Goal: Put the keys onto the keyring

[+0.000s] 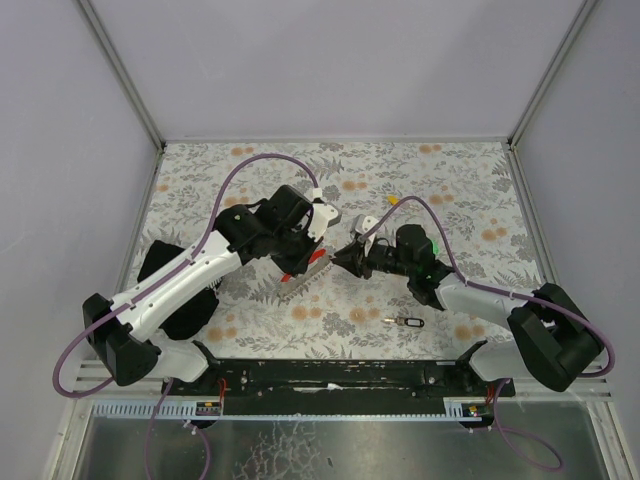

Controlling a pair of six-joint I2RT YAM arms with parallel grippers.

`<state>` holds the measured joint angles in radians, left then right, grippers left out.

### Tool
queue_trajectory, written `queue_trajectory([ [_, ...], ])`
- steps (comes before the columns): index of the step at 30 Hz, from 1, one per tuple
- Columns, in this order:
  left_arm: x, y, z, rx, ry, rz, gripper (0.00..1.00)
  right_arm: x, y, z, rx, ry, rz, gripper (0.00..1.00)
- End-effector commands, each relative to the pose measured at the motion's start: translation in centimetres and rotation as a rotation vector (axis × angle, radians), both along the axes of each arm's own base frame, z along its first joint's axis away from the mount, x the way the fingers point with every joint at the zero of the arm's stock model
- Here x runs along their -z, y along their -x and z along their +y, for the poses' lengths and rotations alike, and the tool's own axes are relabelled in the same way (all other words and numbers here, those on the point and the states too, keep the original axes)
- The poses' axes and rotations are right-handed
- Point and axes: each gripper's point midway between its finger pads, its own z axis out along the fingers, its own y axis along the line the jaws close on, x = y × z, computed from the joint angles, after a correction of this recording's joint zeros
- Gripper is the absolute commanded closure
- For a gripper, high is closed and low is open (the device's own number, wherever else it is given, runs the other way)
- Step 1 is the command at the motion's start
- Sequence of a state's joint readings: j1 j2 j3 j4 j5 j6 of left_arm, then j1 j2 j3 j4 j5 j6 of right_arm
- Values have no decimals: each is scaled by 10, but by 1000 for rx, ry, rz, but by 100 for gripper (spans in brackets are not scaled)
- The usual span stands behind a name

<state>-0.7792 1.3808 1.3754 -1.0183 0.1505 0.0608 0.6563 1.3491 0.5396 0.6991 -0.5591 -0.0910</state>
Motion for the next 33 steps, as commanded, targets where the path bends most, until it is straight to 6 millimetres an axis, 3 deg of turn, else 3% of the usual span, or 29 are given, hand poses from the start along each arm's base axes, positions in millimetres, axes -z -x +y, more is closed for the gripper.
queue_trajectory([
  [1, -14, 4, -5, 37, 35, -27, 100, -29, 5, 12, -70, -22, -91, 75],
  [12, -11, 2, -3, 23, 51, -55, 100, -31, 13, 13, -125, 19, -108, 100],
  [20, 2, -4, -13, -78, 191, -91, 100, -30, 15, 2, -101, 55, -142, 100],
  [28, 34, -4, -34, -228, 435, -43, 100, -21, 18, -3, -91, 77, -133, 100],
  [31, 43, -3, -40, -279, 545, -29, 86, -20, 20, -4, -96, 82, -130, 100],
  [33, 50, -5, -40, -314, 601, -44, 85, -19, 20, -5, -97, 87, -129, 100],
])
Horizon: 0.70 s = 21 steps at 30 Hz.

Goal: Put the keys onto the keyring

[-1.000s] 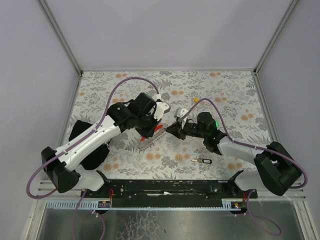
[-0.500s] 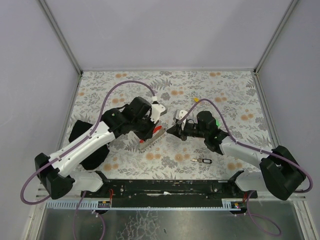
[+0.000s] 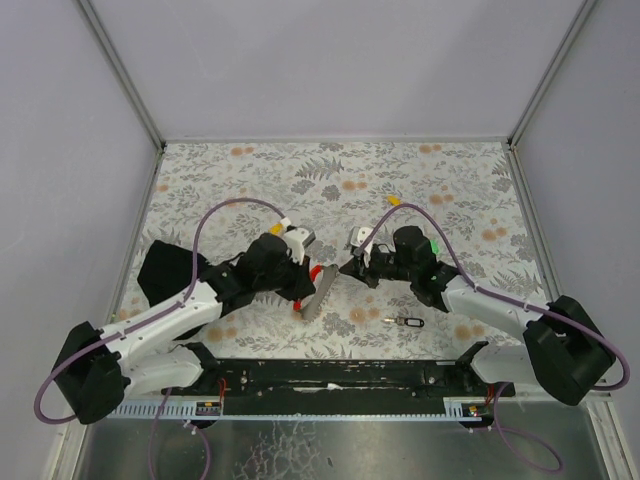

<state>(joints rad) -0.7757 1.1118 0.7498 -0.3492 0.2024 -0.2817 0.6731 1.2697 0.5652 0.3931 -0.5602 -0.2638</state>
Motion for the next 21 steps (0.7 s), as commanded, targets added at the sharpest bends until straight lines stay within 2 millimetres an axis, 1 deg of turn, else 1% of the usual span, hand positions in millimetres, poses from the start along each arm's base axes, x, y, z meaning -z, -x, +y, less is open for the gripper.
queue_trajectory([
  [1, -14, -18, -20, -118, 255, -65, 83, -42, -2, 11, -41, -92, -123, 100],
  [3, -9, -22, -15, -165, 285, -85, 72, -38, -4, 10, -29, -81, -121, 100],
  [6, -4, -25, -9, -202, 331, -106, 65, -34, -6, 9, -16, -70, -120, 100],
  [7, 2, -28, -5, -220, 350, -116, 56, -34, -8, 10, -17, -69, -120, 100],
  [8, 4, -29, -2, -227, 360, -121, 53, -33, -8, 10, -19, -67, -116, 100],
  [12, 2, -34, 9, -253, 437, -178, 38, -28, -9, 13, -34, -49, -101, 100],
  [16, -12, -37, 19, -258, 536, -273, 33, -24, -10, 17, -49, -38, -86, 100],
  [19, -26, -38, 24, -227, 588, -355, 32, -21, -12, 20, -58, -39, -78, 100],
  [21, -35, -36, 23, -180, 619, -397, 32, -22, -12, 23, -66, -48, -74, 100],
])
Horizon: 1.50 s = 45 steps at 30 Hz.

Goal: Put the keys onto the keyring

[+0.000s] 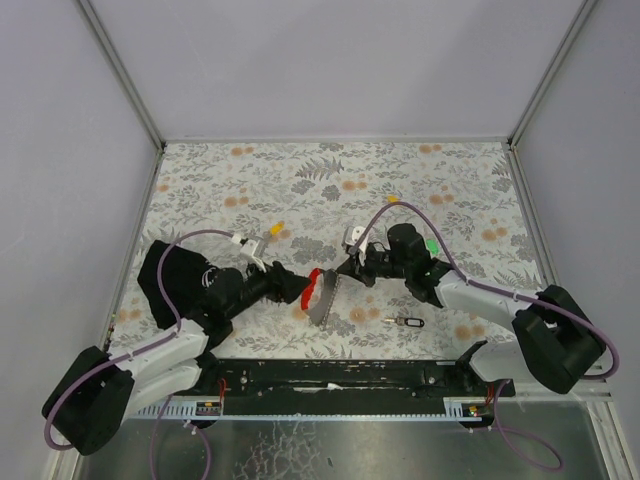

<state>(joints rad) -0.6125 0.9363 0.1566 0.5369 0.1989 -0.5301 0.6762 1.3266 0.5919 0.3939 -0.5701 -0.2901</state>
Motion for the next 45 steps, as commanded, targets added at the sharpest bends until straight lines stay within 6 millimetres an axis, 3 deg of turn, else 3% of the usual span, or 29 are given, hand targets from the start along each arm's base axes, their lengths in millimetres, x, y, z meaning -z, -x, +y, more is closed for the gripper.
queue_trajectory([
  [1, -65, -6, -8, 73, 156, -274, 33, -31, -9, 19, -48, -78, -76, 100],
  [8, -76, -9, -21, 215, 152, -376, 45, -34, -12, 28, -79, -91, -76, 100],
  [11, -70, -15, -25, 261, 129, -384, 52, -31, -12, 30, -86, -92, -69, 100],
  [18, -52, -20, -37, 379, 87, -369, 54, -25, -11, 32, -99, -88, -50, 100],
  [26, -43, -22, -52, 502, 63, -356, 70, -25, -11, 36, -114, -100, -42, 100],
  [31, -34, -23, -54, 522, 41, -337, 79, -26, -11, 37, -116, -106, -39, 100],
  [45, -15, -27, -58, 558, -5, -282, 93, -29, -8, 36, -117, -115, -40, 100],
])
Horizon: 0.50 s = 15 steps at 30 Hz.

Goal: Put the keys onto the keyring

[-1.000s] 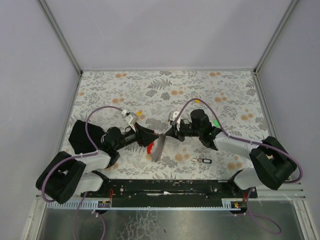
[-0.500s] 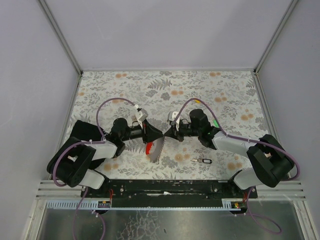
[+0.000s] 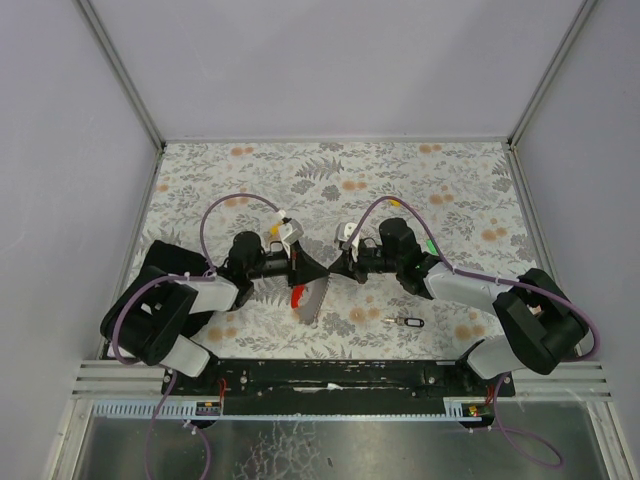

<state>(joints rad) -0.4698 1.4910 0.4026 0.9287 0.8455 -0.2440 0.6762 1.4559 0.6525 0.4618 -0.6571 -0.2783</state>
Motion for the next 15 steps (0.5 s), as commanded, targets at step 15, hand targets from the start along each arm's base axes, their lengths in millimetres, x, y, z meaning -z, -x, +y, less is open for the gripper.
queue_trajectory([
  [15, -1, -11, 0, -37, -108, -105, 100, -27, 3, 11, -41, -75, -41, 100],
])
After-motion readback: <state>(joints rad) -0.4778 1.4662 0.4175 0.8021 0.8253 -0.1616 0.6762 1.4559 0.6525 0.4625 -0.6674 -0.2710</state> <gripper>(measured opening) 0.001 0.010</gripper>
